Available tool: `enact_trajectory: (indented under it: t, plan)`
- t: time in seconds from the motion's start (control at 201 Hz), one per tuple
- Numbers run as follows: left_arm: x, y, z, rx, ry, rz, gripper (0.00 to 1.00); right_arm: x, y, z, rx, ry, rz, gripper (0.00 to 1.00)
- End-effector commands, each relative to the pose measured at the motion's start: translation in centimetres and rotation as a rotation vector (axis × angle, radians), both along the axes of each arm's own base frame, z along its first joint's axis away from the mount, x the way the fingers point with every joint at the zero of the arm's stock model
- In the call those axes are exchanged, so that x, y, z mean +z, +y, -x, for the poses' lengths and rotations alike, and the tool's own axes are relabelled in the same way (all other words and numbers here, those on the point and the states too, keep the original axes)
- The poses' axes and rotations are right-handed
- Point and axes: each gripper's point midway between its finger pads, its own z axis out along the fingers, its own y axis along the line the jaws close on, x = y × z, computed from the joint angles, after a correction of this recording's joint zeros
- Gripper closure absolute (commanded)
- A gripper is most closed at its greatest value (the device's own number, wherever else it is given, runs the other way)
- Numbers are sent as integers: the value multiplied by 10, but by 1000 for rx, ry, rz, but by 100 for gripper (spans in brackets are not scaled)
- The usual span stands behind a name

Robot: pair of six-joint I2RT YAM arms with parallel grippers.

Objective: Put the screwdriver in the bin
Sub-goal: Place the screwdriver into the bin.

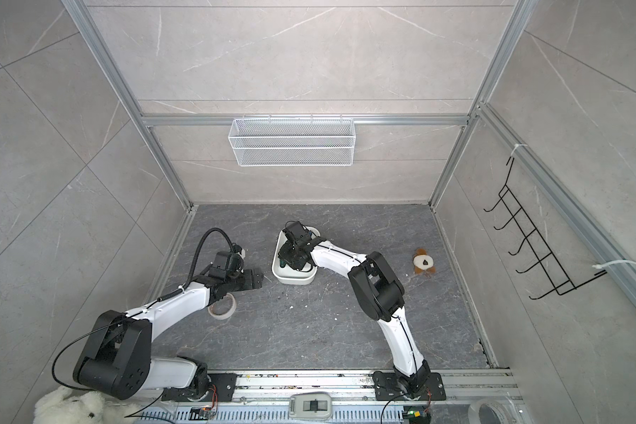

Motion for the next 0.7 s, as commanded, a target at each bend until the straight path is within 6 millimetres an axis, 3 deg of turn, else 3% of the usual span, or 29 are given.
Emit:
enact_trajectory:
  t: [0.0, 0.075, 0.239, 0.373, 0.553, 0.692]
  plan:
    - [5, 1, -2, 17, -8, 13, 0, 8, 5, 2, 35, -20, 8, 54]
    - [4, 1, -2, 17, -6, 14, 0, 13, 0, 2, 21, -30, 14, 46]
    - [3, 1, -2, 16, 2, 12, 0, 32, -9, 1, 17, -87, 38, 45]
    - [3, 0, -2, 15, 1, 13, 0, 67, -30, -8, 46, -239, 146, 45]
    - [2, -2, -2, 6, 7, 24, 0, 133, -101, -30, -2, -518, 395, 41]
    - [5, -2, -1, 6, -7, 30, 0, 184, -166, -32, -98, -769, 649, 34]
